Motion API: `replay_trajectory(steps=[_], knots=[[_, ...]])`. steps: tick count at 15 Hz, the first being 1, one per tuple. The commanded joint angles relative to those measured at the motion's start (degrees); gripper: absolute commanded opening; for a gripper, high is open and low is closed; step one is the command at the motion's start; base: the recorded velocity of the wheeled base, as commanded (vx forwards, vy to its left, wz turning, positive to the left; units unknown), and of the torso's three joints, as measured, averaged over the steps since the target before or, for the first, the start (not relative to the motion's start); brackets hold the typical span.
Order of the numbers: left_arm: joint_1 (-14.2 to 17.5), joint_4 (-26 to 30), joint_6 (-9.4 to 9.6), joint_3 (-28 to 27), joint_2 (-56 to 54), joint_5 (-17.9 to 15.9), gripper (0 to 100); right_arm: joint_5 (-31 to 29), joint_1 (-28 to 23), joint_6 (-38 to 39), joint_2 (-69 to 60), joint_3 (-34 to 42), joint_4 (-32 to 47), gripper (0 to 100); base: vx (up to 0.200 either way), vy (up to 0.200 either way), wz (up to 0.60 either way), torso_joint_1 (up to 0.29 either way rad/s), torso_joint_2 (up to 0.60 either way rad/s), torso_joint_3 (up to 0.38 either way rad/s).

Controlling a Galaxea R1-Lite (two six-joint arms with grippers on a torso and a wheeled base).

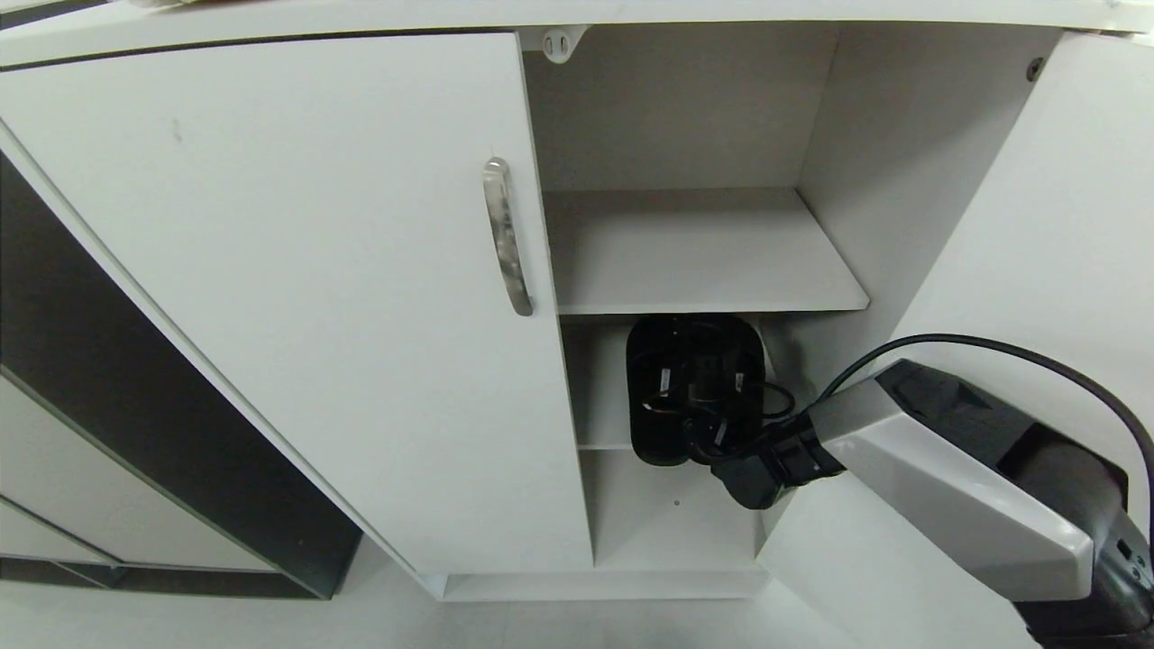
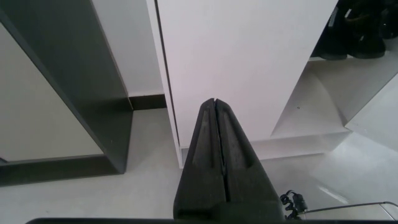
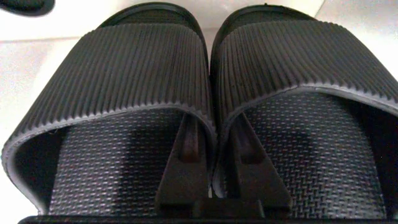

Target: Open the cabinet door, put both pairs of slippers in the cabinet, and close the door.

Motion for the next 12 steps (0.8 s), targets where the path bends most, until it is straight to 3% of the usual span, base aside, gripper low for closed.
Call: replay_trajectory(steps=[1, 9, 10, 12], knots=[[0.0, 0.0, -0.07, 0.0, 0.1, 0.0, 0, 0.0, -0.5, 0.0, 1.6, -3.2, 0.8, 0, 0.0, 0.0, 0.0, 0.0, 0.0, 0.0], [0.0, 0.0, -0.07, 0.0, 0.1, 0.0, 0, 0.0, -0.7, 0.0, 3.1, -4.8, 2.2, 0, 0.0, 0.0, 0.0, 0.0, 0.0, 0.0], [0.0, 0.0, -0.07, 0.0, 0.1, 0.0, 0, 0.0, -0.7, 0.0, 3.1, -4.8, 2.2, 100, 0.0, 0.0, 0.0, 0.0, 0.0, 0.0], [0.0, 0.0, -0.07, 0.0, 0.1, 0.0, 0, 0.0, -0.7, 0.0, 3.0, -4.0, 2.0, 100, 0.0, 0.0, 0.0, 0.0, 0.0, 0.0]])
